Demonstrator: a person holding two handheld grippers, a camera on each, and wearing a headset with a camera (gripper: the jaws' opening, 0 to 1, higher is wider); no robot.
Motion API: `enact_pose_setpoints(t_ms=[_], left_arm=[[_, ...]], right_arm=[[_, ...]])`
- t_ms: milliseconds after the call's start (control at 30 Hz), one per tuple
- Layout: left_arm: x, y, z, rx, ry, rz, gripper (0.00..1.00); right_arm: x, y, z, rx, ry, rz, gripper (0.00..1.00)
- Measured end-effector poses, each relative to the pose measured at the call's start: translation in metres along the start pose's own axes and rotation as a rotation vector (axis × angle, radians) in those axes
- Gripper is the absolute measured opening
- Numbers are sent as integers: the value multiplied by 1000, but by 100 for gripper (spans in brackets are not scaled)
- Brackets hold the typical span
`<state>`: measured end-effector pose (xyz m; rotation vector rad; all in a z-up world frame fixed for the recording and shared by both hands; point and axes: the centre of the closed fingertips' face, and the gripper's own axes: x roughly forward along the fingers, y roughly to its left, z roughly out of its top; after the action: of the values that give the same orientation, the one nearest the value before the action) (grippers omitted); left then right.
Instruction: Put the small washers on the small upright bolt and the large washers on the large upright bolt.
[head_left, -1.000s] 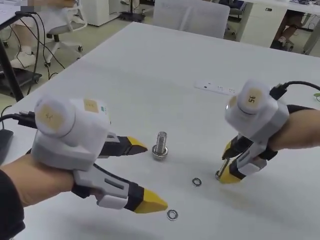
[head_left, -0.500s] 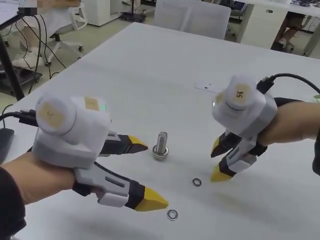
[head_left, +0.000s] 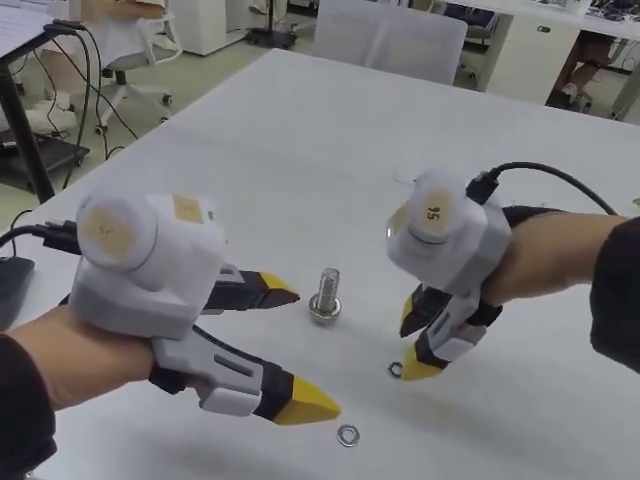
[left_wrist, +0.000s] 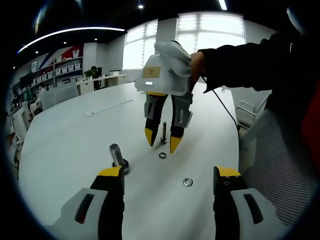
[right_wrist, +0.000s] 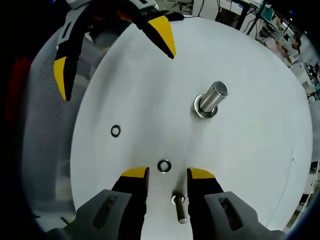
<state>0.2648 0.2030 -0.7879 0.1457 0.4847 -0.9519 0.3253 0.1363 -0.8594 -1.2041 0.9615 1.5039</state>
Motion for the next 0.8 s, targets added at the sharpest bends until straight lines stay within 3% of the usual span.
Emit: enact_pose_setpoints(t_ms=[800], left_arm=[[0,2,1,-2,-6,3,72]], right_arm=[[13,3,-1,-44,46,7,21]])
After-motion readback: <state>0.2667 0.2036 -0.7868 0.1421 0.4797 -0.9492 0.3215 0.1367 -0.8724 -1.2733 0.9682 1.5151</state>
